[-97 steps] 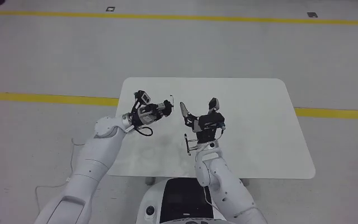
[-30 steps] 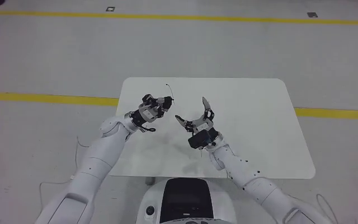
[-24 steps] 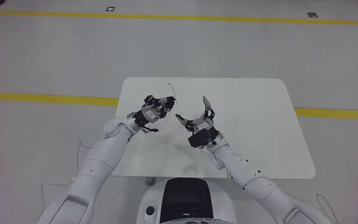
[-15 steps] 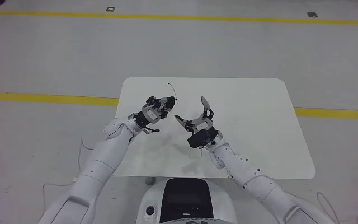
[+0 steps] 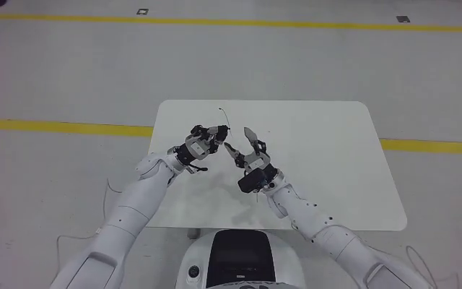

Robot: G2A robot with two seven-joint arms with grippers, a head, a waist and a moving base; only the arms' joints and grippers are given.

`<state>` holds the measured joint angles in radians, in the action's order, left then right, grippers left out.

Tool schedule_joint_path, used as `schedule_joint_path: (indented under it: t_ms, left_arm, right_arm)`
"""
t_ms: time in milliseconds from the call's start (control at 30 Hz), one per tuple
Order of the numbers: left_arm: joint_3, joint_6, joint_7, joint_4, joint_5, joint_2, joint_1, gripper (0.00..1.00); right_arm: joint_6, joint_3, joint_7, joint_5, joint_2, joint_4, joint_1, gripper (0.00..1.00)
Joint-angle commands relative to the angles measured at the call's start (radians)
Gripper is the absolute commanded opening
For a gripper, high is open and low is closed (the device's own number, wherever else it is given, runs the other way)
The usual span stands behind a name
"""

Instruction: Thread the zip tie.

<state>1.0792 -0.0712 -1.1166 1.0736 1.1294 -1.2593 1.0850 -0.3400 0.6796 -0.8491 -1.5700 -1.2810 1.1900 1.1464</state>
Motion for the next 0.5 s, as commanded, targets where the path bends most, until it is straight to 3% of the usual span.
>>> schedule_joint_path:
  t_ms: [0, 467]
  left_arm:
    - [0.000, 0.000, 0.000, 0.000, 0.000, 0.000, 0.000, 0.00]
    - [0.000, 0.000, 0.000, 0.000, 0.000, 0.000, 0.000, 0.00]
  right_arm:
    - [0.000, -0.004, 0.002, 0.000, -0.002, -0.003, -0.003, 0.28]
    - [0.000, -0.014, -0.006, 0.000, -0.012, -0.016, -0.012, 0.25]
